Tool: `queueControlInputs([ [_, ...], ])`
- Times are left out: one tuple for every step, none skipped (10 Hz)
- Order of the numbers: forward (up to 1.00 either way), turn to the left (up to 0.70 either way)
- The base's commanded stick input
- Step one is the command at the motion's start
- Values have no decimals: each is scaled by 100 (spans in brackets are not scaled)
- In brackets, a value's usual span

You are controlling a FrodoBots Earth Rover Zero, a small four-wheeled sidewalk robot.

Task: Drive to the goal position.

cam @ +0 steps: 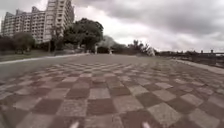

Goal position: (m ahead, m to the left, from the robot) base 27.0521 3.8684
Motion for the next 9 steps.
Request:
queueControlInputs([
  [50,43],
  [50,0],
  [50,3],
  [50,10],
  [50,6],
  [50,5],
  [50,11],
  [50,2],
  [50,3],
])
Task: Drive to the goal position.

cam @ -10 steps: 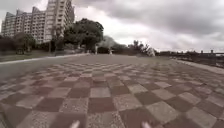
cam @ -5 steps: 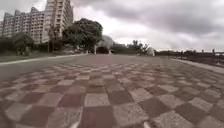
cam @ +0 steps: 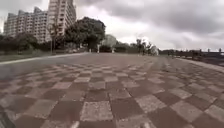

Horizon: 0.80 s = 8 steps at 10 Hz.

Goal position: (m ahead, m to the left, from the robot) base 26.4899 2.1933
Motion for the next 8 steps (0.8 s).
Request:
queueControlInputs([
  [50,31],
  [50,50],
  [50,23],
  [50,0],
  [50,0],
  [50,0],
  [50,0],
  [50,0],
])
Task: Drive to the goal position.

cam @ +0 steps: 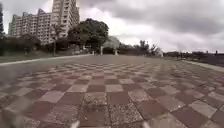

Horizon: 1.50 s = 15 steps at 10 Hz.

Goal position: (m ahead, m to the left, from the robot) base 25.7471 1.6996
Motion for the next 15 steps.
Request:
queueControlInputs([
  [50,0],
  [50,0],
  [50,0],
  [50,0],
  [50,0],
  [50,0],
  [50,0],
  [50,0],
  [50,0],
  [50,0],
  [50,0],
  [50,0],
  [50,0],
  [50,0],
  [50,0],
])
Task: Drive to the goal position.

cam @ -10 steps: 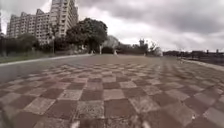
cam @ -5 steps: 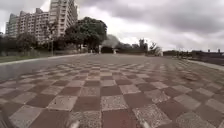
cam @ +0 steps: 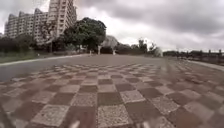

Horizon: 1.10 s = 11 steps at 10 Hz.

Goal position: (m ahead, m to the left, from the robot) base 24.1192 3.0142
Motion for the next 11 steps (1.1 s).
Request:
queueControlInputs([
  [50,0],
  [50,0],
  [50,0],
  [50,0],
  [50,0],
  [50,0],
  [50,0],
  [50,0],
  [50,0],
  [50,0],
  [50,0],
])
